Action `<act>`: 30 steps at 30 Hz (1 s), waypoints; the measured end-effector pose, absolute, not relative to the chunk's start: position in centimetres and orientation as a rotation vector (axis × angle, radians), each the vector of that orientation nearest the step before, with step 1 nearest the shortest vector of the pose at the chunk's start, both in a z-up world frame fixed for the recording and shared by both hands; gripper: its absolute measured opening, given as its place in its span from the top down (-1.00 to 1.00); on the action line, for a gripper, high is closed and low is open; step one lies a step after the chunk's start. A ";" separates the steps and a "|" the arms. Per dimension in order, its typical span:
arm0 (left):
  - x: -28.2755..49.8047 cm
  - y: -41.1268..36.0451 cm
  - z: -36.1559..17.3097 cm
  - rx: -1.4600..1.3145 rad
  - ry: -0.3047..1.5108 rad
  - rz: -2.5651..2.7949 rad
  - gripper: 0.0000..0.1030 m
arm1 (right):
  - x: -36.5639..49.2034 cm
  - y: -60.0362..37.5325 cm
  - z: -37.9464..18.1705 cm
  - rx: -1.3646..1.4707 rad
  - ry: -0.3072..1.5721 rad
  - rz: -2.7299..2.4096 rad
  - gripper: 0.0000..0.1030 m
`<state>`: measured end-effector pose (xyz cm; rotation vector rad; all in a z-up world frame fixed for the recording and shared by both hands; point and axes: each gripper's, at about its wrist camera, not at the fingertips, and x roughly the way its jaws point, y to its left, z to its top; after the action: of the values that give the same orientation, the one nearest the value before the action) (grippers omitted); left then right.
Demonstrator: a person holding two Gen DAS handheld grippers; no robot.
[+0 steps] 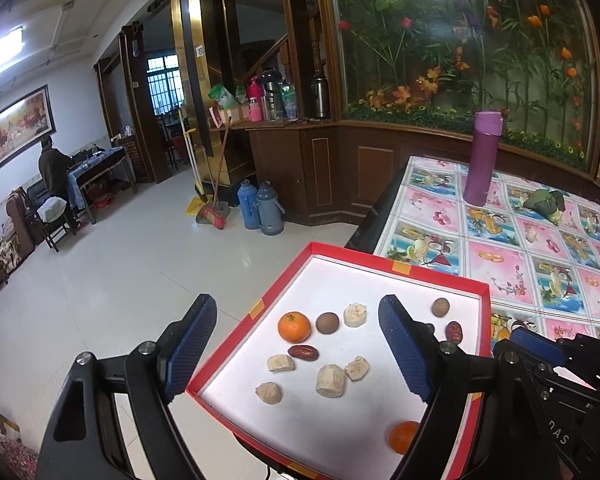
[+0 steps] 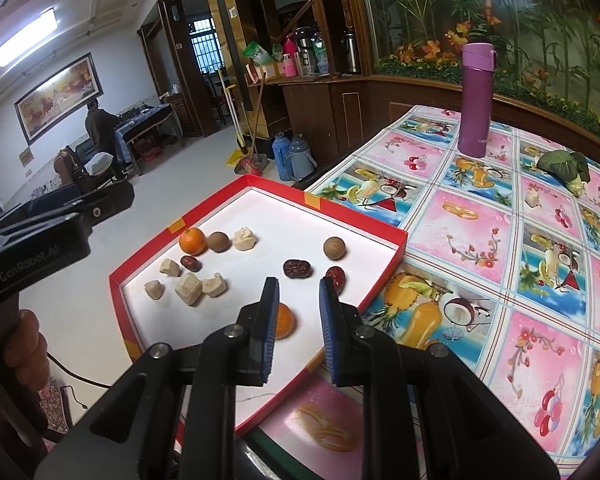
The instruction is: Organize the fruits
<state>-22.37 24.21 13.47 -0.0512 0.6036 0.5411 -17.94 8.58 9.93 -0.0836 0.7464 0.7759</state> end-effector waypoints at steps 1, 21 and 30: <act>-22.5 24.2 13.5 -0.051 0.599 0.540 -0.62 | -18.0 8.6 9.9 -0.077 0.747 0.778 0.50; -22.1 23.3 13.5 -0.047 0.604 0.510 -1.00 | -17.8 6.9 10.8 -0.032 0.678 0.738 -0.28; -22.7 23.4 13.5 -0.054 0.605 0.506 -1.00 | -18.5 7.3 10.7 -0.040 0.676 0.761 -0.28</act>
<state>-22.68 23.43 13.51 -0.0543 0.6045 0.5057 -18.46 7.33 10.65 -0.0398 0.6758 0.7605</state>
